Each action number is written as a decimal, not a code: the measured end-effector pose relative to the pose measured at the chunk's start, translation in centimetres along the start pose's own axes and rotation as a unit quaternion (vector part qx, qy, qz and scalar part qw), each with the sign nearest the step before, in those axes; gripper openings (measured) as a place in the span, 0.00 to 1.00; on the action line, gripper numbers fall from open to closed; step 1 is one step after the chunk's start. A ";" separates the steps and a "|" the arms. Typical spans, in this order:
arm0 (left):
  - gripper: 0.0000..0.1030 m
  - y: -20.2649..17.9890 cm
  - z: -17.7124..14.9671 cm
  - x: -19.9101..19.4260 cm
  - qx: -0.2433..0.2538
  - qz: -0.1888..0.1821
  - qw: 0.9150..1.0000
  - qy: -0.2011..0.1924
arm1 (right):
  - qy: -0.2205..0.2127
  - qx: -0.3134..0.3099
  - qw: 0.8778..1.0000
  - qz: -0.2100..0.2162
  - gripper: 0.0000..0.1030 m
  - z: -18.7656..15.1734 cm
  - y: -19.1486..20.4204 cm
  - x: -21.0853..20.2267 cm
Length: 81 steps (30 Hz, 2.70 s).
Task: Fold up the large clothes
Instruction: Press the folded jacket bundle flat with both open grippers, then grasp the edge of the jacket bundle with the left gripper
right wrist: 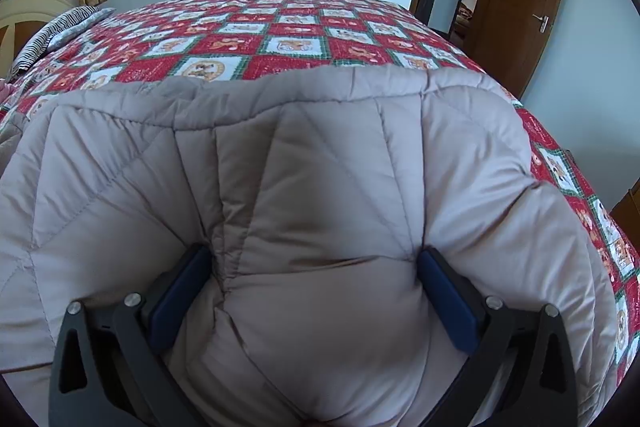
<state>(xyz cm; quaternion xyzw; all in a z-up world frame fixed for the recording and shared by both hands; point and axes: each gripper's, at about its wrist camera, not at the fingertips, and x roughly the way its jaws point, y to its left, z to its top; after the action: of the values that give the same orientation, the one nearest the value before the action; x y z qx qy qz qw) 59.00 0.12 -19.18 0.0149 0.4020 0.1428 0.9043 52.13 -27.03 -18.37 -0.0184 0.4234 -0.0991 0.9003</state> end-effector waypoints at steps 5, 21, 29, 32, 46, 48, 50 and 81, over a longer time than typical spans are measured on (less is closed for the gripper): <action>0.99 0.0 -0.1 0.1 -0.001 -0.001 1.000 0.001 | 0.004 -0.003 1.000 -0.006 1.00 0.1 0.2 0.1; 0.99 6.4 -1.8 -8.5 -0.030 -0.024 0.998 -0.059 | -0.024 0.040 0.999 -0.002 1.00 0.0 0.2 -5.5; 0.99 5.6 -4.9 -4.8 -0.021 -0.001 0.999 -0.031 | -0.033 -0.053 0.998 0.006 1.00 -2.5 7.5 -6.2; 0.99 6.6 -5.1 -3.6 -0.059 -0.035 0.998 -0.006 | -0.034 -0.048 0.998 0.010 1.00 -3.2 7.5 -4.9; 0.99 6.7 -5.8 -5.7 -0.023 -0.021 1.000 -0.003 | -0.040 -0.047 0.998 0.006 1.00 -3.8 7.8 -4.1; 0.99 8.0 -7.2 -7.9 -0.030 -0.028 0.999 -0.017 | -0.040 -0.049 0.998 0.003 1.00 -3.7 7.8 -4.1; 0.99 9.1 -8.2 -9.2 -0.033 -0.023 0.999 -0.020 | -0.041 -0.050 0.998 0.001 1.00 -3.7 7.9 -4.1; 0.24 12.0 -13.0 -15.3 -0.046 -0.120 0.990 -0.055 | -0.040 -0.067 0.996 -0.040 0.96 -10.1 8.2 -9.0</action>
<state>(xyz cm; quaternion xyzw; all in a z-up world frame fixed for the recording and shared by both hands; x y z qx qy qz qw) 36.81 6.33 -15.18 -0.0676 0.3437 0.0508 0.9353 40.14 -16.72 -18.96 -0.0998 0.3919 -0.1053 0.9085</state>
